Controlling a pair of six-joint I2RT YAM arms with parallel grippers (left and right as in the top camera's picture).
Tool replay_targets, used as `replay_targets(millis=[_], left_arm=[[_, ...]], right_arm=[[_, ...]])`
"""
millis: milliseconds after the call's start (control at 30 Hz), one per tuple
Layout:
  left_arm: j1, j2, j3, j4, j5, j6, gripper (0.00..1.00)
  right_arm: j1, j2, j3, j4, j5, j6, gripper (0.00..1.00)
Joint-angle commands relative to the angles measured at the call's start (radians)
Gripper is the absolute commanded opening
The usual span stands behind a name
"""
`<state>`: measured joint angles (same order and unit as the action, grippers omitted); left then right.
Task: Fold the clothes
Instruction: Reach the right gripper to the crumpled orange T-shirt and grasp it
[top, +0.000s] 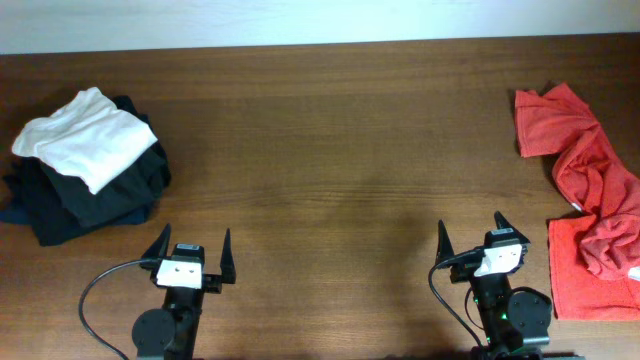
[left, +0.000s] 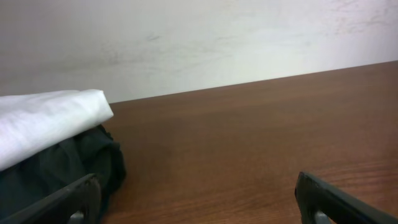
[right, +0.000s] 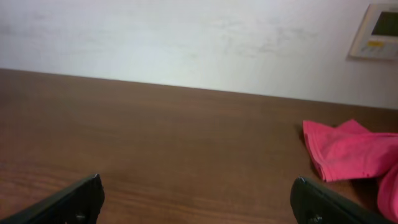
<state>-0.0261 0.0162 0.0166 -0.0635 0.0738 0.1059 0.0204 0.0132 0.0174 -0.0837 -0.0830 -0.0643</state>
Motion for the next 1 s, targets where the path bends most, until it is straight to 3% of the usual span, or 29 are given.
replay_targets(millis=[0,267,533,733,900,967], left_arm=[[-0.004,0.044,0.031,-0.012,0.032,0.012,0.99],[-0.004,0.315,0.245,-0.12,0.034,0.012,0.99],[-0.004,0.656,0.541,-0.307,0.035,0.012,0.99],[-0.004,0.784,0.642,-0.394,0.045,0.012,0.99],[-0.004,0.813,0.642,-0.395,0.045,0.012,0.99],[-0.004,0.813,0.642,-0.396,0.046,0.012,0.99]], right_arm=[[0.005,0.027,0.067,-0.064,-0.009,-0.006,0.99],[0.005,0.232,0.294,-0.22,0.037,0.04,0.99],[0.005,0.652,0.615,-0.487,0.042,0.046,0.99],[-0.006,0.921,0.773,-0.53,0.086,0.041,0.99],[-0.177,1.111,0.779,-0.558,0.32,0.285,0.98],[-0.259,1.171,0.779,-0.563,0.342,0.315,0.98]])
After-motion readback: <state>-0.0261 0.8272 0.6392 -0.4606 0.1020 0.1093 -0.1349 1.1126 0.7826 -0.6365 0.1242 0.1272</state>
